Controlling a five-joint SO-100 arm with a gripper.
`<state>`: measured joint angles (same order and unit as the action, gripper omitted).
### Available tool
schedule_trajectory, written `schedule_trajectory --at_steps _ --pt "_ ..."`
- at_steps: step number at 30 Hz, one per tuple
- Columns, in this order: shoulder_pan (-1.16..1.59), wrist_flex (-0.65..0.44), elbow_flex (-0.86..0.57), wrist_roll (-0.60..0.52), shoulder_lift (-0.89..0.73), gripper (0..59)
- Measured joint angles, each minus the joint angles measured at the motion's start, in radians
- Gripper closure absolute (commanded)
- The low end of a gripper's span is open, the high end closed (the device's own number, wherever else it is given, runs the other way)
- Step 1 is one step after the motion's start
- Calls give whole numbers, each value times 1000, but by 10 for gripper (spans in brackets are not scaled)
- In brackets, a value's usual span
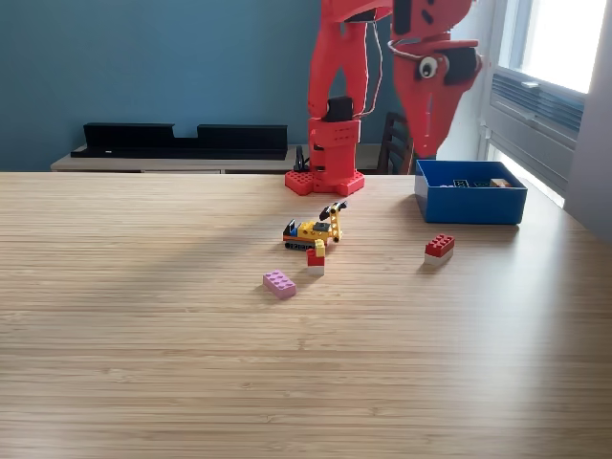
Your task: Grasp a lego block and put it in the bin.
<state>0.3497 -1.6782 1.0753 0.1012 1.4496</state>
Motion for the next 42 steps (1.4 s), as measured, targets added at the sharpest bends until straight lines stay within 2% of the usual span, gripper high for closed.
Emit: schedule_trajectory --at_steps 12,25,36,42 --pt "-71 57 97 26 2 585" --pt "-74 130 110 23 2 585" --pt "-287 311 273 -8 2 585" --pt "-437 364 279 -8 2 585"
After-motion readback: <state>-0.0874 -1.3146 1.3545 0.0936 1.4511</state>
